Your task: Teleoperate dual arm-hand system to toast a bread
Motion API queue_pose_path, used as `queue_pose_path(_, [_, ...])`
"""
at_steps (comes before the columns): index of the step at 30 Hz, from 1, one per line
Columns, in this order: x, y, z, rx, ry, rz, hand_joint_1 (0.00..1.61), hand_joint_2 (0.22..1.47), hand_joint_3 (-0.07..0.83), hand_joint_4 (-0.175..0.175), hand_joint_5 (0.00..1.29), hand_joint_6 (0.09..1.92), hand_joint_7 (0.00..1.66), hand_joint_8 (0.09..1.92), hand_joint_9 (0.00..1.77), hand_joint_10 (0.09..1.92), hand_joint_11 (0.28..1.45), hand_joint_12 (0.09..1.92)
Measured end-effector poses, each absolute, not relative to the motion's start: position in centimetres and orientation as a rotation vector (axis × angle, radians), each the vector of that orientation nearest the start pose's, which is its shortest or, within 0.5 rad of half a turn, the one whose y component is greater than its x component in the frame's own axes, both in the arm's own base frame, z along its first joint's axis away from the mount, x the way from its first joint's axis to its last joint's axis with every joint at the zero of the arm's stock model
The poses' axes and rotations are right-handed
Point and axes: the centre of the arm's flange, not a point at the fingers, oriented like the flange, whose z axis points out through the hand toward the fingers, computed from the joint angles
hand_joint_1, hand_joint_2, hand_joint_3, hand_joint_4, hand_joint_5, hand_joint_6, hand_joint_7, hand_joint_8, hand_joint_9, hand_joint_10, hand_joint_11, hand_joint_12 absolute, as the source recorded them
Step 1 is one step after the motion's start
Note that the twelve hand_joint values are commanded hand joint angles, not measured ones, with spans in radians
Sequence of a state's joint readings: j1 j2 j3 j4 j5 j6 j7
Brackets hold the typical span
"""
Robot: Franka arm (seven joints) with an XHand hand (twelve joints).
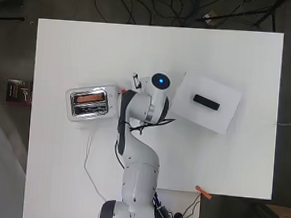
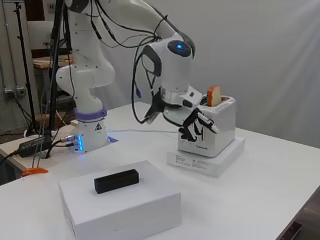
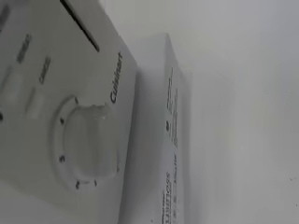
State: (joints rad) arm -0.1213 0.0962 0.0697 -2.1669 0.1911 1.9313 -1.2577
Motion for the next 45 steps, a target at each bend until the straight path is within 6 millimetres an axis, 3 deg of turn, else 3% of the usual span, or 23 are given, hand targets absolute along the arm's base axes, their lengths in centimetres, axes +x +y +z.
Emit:
queue_pose_path(3, [52.4,-0.9,33.2,-2.407,-1.430,0.228,0.14,1.06,0.015,-0.130,0.23,0.09,0.99,1.92,1.34,1.92,0.98,1.92])
queue_pose_path(6, [52.5,-0.6,32.9,-2.422,-1.399,0.250,0.15,1.13,0.011,-0.144,0.23,0.09,1.04,1.92,1.39,1.92,1.06,1.92])
queue_pose_path(10, [53.4,-0.5,30.9,-2.449,-1.321,0.324,0.18,1.17,0.007,-0.147,0.24,0.09,1.09,1.92,1.43,1.92,1.09,1.92])
queue_pose_path(15, [55.8,-1.7,27.1,-2.479,-1.225,0.385,0.17,1.19,0.006,-0.139,0.23,0.09,0.95,1.92,1.27,1.92,0.90,1.92])
queue_pose_path(21, [53.7,-3.1,24.5,-2.438,-1.164,0.355,0.06,1.16,-0.005,-0.138,0.26,0.09,1.04,1.92,1.36,1.92,0.98,1.92])
queue_pose_path(23, [53.6,-3.4,25.4,-2.423,-1.216,0.307,0.06,1.14,-0.005,-0.129,0.33,0.09,1.12,1.92,1.44,1.92,1.07,1.92])
queue_pose_path(26, [53.8,-3.4,28.0,-2.395,-1.314,0.217,0.07,1.12,-0.006,-0.140,0.30,0.09,1.21,1.92,1.55,1.92,1.18,1.92])
queue_pose_path(36, [52.3,-0.7,36.2,-2.461,-1.416,0.141,0.06,1.10,0.001,-0.168,0.27,0.09,1.23,1.92,1.58,1.92,1.25,1.92])
queue_pose_path(38, [52.4,-0.4,35.6,-2.457,-1.403,0.165,0.08,1.12,0.004,-0.166,0.30,0.09,1.27,1.92,1.60,1.92,1.27,1.92])
queue_pose_path(45, [53.6,0.6,28.9,-2.395,-1.371,0.355,0.11,1.15,0.002,-0.165,0.32,0.09,1.37,1.92,1.66,1.92,1.32,1.91])
